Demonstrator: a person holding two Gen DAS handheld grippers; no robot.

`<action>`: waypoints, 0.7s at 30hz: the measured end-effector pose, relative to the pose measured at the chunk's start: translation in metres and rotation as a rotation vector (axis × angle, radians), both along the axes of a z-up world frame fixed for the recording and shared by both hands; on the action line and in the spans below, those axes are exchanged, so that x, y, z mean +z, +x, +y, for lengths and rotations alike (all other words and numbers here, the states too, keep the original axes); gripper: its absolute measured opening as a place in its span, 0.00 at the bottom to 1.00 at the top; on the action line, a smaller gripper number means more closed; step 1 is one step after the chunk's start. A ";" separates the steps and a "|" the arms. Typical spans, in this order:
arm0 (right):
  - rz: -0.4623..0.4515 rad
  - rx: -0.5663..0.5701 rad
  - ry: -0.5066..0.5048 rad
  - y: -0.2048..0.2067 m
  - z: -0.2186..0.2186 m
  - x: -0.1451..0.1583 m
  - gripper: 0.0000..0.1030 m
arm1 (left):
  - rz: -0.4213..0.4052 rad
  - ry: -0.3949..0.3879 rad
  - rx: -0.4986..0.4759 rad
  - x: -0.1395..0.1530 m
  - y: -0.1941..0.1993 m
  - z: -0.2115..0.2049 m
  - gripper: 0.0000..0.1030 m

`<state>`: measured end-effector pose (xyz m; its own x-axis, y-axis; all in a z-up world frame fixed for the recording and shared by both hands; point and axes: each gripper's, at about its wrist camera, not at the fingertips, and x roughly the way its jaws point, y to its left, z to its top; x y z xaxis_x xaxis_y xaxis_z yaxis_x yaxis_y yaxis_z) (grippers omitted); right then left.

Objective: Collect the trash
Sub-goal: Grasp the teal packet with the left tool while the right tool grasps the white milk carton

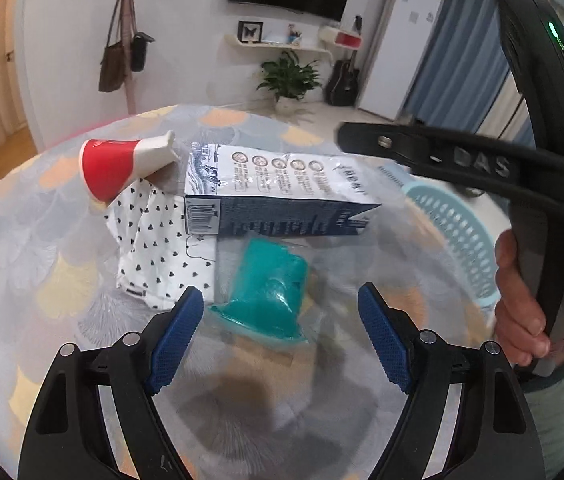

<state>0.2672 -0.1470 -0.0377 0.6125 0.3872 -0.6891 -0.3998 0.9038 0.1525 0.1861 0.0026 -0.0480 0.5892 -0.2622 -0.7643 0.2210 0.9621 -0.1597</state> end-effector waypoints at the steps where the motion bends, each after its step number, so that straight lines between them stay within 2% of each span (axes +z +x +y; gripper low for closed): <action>1: 0.004 0.005 0.001 0.002 0.001 -0.002 0.53 | 0.002 0.011 0.008 -0.001 0.001 0.000 0.74; 5: 0.055 0.035 0.030 0.021 0.011 -0.011 0.53 | 0.017 -0.004 0.012 -0.004 0.006 -0.002 0.64; 7: 0.073 0.052 0.033 0.026 0.015 -0.015 0.53 | 0.030 -0.007 0.007 -0.008 0.007 -0.001 0.54; 11: 0.102 0.085 0.018 0.030 0.022 -0.021 0.53 | 0.028 -0.006 0.005 -0.008 0.004 0.002 0.46; 13: 0.125 0.104 0.031 0.029 0.021 -0.021 0.53 | 0.035 -0.034 0.003 -0.008 0.001 0.006 0.30; 14: 0.140 0.116 0.042 0.028 0.020 -0.021 0.53 | 0.041 -0.045 0.003 -0.009 0.000 0.008 0.25; 21: 0.202 0.173 0.077 -0.001 0.019 -0.025 0.53 | 0.020 -0.120 0.025 -0.003 -0.024 0.033 0.24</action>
